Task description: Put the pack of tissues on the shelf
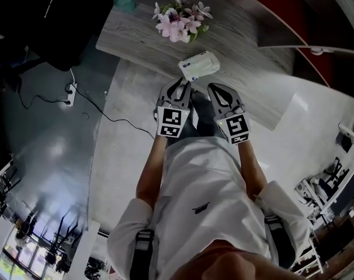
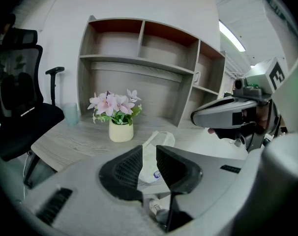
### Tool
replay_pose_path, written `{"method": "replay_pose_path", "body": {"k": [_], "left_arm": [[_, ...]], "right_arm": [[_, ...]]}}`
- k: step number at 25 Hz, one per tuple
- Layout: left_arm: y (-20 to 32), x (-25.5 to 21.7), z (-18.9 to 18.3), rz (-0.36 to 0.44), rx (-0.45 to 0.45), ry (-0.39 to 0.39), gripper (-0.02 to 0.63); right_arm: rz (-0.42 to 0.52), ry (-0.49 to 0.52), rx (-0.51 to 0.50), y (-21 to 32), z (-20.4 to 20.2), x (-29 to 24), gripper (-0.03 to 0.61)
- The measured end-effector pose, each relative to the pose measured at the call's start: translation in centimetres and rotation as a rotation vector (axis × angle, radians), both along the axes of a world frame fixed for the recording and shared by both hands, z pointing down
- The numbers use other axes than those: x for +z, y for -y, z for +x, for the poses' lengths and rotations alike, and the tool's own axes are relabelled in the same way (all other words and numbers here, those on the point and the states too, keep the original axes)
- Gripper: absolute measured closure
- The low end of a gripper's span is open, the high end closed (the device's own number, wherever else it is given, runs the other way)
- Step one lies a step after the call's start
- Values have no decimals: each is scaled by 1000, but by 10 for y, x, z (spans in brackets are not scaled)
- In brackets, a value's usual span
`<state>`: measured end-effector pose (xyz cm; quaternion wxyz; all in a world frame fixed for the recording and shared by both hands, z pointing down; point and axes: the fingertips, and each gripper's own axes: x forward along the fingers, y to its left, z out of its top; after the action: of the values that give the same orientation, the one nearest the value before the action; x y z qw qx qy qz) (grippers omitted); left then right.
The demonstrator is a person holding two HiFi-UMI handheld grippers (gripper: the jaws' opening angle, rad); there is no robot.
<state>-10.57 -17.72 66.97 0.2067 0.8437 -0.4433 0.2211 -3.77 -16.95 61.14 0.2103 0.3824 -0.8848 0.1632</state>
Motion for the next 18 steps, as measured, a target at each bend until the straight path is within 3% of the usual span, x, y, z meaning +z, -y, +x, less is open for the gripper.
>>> {"method": "replay_pose_path", "body": {"k": [18], "left_arm": [[1,83,3,-156,-44,50,511]], "right_arm": [[-54,-17,7,5,17,21,552]]}}
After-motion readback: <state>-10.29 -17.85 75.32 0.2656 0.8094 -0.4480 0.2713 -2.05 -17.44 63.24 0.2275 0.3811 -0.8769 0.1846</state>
